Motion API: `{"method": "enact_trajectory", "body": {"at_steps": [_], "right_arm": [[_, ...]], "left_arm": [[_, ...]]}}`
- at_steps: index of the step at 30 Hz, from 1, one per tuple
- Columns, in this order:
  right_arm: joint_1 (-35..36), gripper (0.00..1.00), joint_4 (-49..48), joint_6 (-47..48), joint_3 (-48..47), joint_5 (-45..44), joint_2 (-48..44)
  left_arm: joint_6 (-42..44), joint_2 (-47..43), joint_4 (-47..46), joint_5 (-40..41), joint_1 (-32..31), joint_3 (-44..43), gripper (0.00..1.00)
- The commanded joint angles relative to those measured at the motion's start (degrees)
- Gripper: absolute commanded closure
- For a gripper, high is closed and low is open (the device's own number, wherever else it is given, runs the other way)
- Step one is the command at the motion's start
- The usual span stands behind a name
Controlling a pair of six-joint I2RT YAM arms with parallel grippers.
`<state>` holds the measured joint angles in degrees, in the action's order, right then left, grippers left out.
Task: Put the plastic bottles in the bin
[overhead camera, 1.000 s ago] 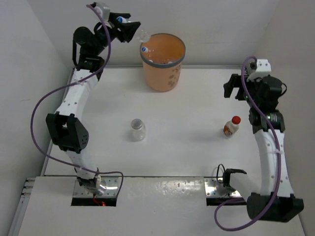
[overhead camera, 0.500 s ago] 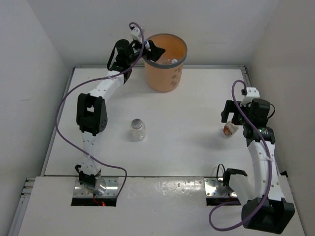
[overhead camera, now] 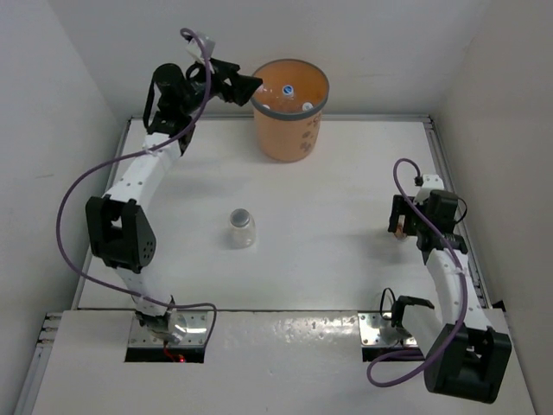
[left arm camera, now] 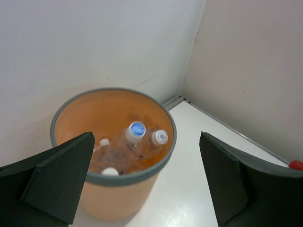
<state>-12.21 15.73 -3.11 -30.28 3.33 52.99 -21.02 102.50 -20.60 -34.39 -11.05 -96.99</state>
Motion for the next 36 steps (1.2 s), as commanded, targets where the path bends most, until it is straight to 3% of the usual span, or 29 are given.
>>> {"method": "enact_trajectory", "body": {"at_steps": [1, 5, 6, 9, 15, 18, 19, 20, 21, 22, 23, 28, 32, 36], "right_arm": [[-0.97, 0.15, -9.63, 1.44, 2.07, -0.87, 0.44], [-1.15, 0.34, -13.17, 1.62, 3.04, 0.27, 0.36], [-1.15, 0.45, -13.87, 1.79, 2.95, 2.10, 0.27], [-1.24, 0.65, -13.27, 2.58, 0.50, 6.58, 0.71], [1.91, 0.86, -10.37, -3.10, -15.12, 13.62, 3.60], [7.17, 0.92, -9.58, -5.06, -24.19, 14.59, 7.89], [7.81, 0.89, -8.79, -4.71, -26.04, 14.42, 8.96], [8.60, 0.79, -6.96, -4.53, -31.54, 14.25, 10.01], [8.86, 0.61, -3.80, -4.36, -33.33, 13.55, 12.37], [9.22, 0.20, -1.25, -4.36, -34.83, 12.76, 13.01], [9.39, 0.03, -0.27, -4.44, -37.54, 10.58, 15.45], [7.99, 0.00, 7.82, -2.68, -37.57, 3.37, 21.09], [4.21, 0.00, 7.56, -1.99, -35.81, 3.70, 28.46], [2.72, 0.00, 9.06, -0.67, -40.11, 2.38, 38.02]], "left_arm": [[-0.16, -5.28, 2.40, -4.53, 3.47, 4.95, 0.00], [-0.08, -12.12, 4.07, -11.38, 7.08, 14.42, 0.00], [-0.08, -13.80, 4.86, -15.05, 9.09, 16.55, 0.01], [5.61, -20.38, 10.54, -23.40, 13.31, 22.88, 0.03], [32.21, -30.59, 36.37, -32.75, 21.31, 30.88, 0.03], [38.66, -34.46, 41.59, -32.85, 23.44, 34.48, 0.03], [39.81, -34.99, 42.48, -32.84, 24.14, 34.50, 0.03], [40.61, -35.69, 43.18, -32.84, 24.14, 35.20, 0.03], [41.14, -35.70, 43.19, -32.84, 24.67, 35.20, 0.03], [41.14, -35.70, 43.80, -32.84, 24.67, 35.20, 0.03], [41.14, -35.70, 43.80, -32.84, 24.67, 35.73, 0.03], [41.14, -36.32, 43.80, -31.70, 24.67, 36.35, 0.01], [41.14, -36.32, 43.80, -30.65, 24.67, 36.35, 0.01], [41.14, -35.79, 43.80, -30.03, 24.15, 36.35, 0.01]]}}
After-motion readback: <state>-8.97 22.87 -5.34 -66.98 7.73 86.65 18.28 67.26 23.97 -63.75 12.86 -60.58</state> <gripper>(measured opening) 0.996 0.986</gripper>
